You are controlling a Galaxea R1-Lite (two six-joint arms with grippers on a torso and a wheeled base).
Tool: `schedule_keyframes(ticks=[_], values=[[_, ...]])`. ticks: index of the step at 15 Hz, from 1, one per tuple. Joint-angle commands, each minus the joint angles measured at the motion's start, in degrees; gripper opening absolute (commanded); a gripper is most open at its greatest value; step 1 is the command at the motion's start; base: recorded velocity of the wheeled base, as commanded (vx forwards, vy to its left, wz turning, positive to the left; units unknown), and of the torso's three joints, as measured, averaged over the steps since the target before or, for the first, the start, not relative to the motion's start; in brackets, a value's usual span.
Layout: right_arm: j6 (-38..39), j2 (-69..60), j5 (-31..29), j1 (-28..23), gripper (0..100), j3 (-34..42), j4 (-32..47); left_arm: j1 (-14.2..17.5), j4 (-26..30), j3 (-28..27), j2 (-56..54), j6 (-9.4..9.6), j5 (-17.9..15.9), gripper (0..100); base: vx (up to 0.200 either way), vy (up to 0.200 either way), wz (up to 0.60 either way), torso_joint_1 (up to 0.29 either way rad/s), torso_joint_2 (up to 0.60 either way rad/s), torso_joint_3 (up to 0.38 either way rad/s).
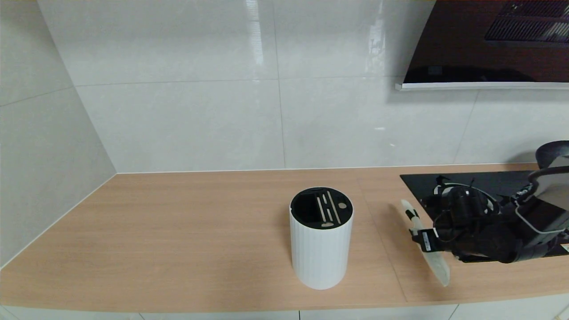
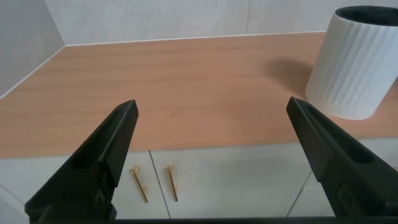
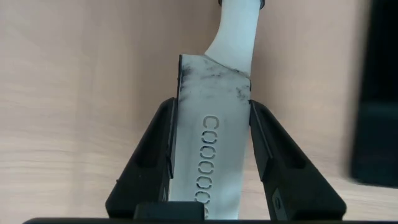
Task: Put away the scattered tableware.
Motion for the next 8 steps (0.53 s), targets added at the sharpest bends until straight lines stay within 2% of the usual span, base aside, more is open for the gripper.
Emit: schedule_keyframes(ticks=[1,3,4,6,8], values=[[1.72,-14.88,1.35,1.72,0,2.57,0.66,0.02,0.02,0.00,0.02,-0.47,-0.02,100,0.000,0.000,0.00,0.000,0.00,0.000],[1.89,-22.27,1.08,3.39,0,2.57,3.56,0.02,-0.16,-0.35,0.02,0.50,-0.20,100,0.000,0.000,0.00,0.000,0.00,0.000],[1.89,-25.87,1.08,4.62,0,2.40,5.23,0.02,0.37,-3.78,0.55,0.85,-2.13,100,0.000,0.000,0.00,0.000,0.00,0.000],[1.81,-30.53,1.17,6.91,0,-0.06,6.72,-0.77,5.64,-14.77,7.85,0.94,-10.22,100,0.000,0.000,0.00,0.000,0.00,0.000],[1.81,-32.20,1.08,10.25,0,-6.13,9.71,-0.86,8.02,-26.19,22.52,0.68,-19.27,100,0.000,0.000,0.00,0.000,0.00,0.000]])
